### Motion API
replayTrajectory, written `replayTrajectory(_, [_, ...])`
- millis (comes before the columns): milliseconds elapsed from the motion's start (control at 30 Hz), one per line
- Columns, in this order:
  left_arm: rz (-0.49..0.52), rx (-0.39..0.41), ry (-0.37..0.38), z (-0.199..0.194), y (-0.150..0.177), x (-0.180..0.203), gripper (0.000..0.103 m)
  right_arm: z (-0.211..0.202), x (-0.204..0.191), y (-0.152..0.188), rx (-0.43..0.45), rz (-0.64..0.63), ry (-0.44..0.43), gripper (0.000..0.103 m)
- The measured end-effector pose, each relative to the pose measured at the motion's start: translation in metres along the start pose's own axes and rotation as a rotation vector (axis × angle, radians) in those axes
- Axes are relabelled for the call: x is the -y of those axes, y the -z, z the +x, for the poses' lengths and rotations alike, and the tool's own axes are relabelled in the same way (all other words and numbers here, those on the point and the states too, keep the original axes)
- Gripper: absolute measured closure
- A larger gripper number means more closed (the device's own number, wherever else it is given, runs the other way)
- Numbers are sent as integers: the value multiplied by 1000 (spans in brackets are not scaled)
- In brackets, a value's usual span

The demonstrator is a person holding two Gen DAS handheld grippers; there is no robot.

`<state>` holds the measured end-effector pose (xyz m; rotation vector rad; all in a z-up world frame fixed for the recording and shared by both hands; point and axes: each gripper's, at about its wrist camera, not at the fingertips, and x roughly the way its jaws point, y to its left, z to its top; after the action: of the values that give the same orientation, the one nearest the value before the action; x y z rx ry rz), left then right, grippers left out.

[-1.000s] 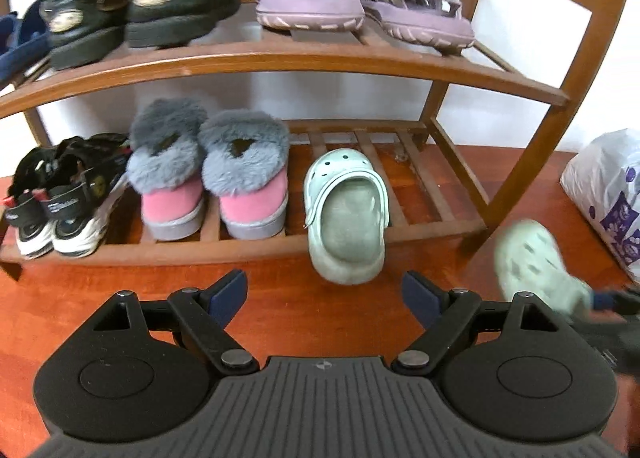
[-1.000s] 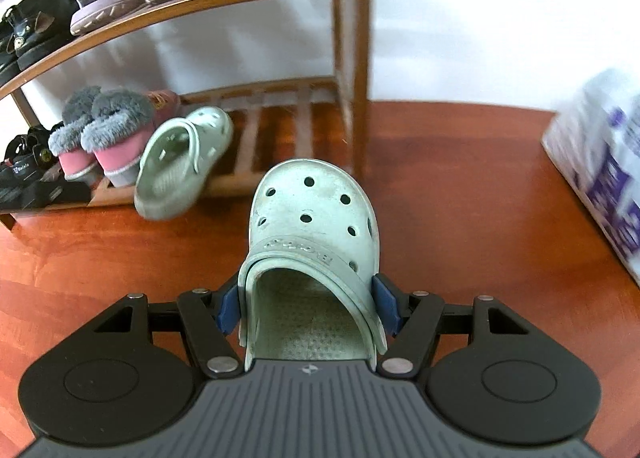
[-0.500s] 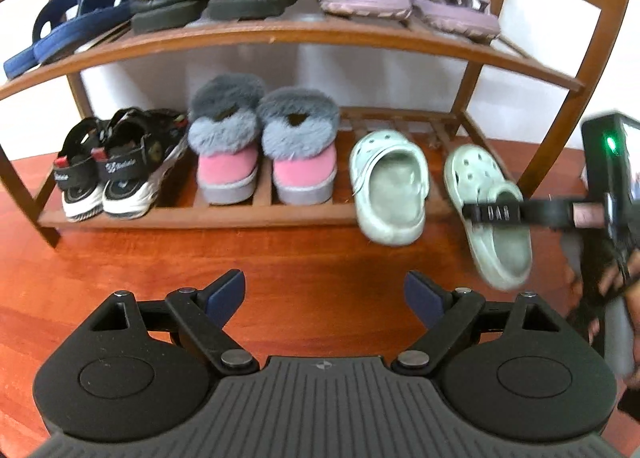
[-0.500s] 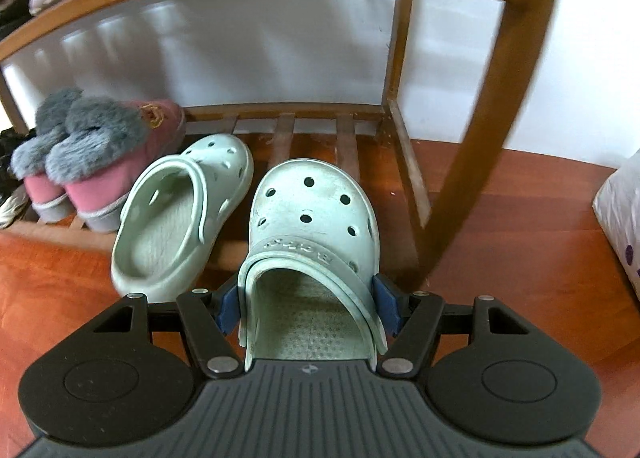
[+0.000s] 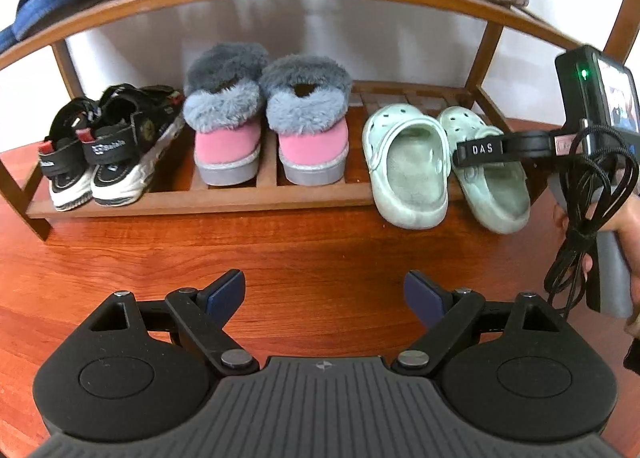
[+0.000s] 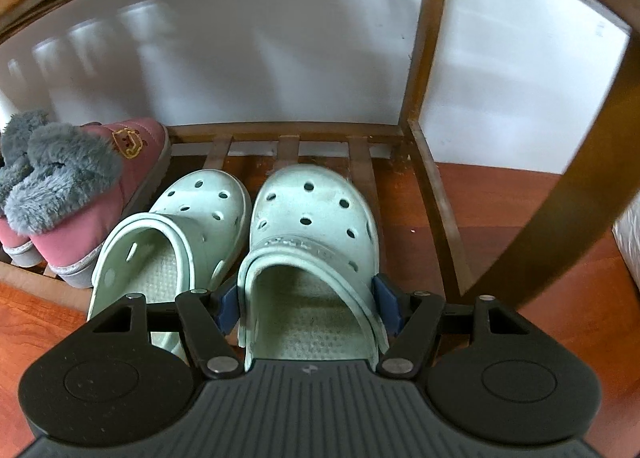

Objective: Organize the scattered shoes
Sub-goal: 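Lower the clogs beside the pink fur slippers and open both grippers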

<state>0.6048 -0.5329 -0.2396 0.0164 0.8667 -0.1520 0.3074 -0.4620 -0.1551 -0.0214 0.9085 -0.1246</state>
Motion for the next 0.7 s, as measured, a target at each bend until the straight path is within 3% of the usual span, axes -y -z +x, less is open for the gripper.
replayTrajectory(267, [18,-11,16,12,-3,5,15,-4,1,-1,0,-16,-24,27])
replayTrajectory(567, [78,10,23,22,-7,14,16,-50,12,14,24,-10,-103,27])
replayTrajectory(700, [112,33,40,26,-10,22,27,-72,15,31,28,-37,-119,35])
